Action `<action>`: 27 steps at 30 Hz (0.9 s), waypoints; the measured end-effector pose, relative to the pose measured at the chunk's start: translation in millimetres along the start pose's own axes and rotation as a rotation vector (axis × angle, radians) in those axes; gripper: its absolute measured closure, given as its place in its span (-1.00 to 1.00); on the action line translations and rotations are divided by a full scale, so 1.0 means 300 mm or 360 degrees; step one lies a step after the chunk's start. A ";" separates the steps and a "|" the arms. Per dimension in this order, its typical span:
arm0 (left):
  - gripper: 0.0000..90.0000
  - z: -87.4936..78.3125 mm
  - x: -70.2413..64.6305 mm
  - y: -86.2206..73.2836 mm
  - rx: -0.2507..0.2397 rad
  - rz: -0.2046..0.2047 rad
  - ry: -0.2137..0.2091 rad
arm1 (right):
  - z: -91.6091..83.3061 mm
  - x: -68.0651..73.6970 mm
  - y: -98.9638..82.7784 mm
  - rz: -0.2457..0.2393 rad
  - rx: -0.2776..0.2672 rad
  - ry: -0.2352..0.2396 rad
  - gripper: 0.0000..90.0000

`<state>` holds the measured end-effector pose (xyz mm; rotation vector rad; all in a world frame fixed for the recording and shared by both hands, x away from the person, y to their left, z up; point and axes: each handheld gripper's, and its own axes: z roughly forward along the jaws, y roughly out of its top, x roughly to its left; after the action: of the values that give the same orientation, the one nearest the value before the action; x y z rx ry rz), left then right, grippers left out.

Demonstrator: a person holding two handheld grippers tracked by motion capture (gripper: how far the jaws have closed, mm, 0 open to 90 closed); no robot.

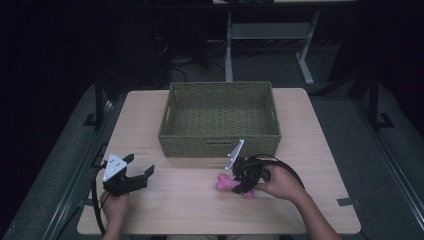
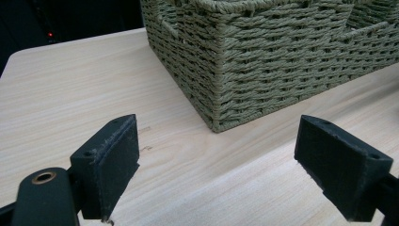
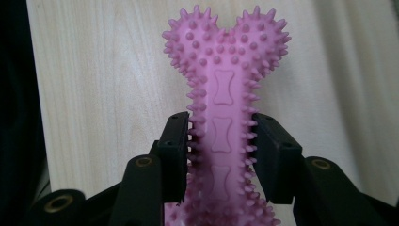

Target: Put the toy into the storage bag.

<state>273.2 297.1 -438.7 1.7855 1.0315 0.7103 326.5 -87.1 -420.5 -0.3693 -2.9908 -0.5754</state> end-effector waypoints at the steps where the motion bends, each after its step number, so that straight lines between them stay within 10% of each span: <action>1: -0.69 0.000 0.001 0.000 0.0003 -0.0001 -0.0004 | -0.021 -0.006 0.004 0.0001 -0.0008 -0.0005 0.29; 27: -0.69 -0.002 0.002 -0.001 -0.0001 -0.0005 0.0001 | -0.192 -0.090 0.067 -0.0015 -0.0136 0.0041 0.30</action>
<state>272.9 297.8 -438.7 1.7828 1.0344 0.7088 359.3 -96.5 -363.2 -0.3506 -2.9517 -0.7048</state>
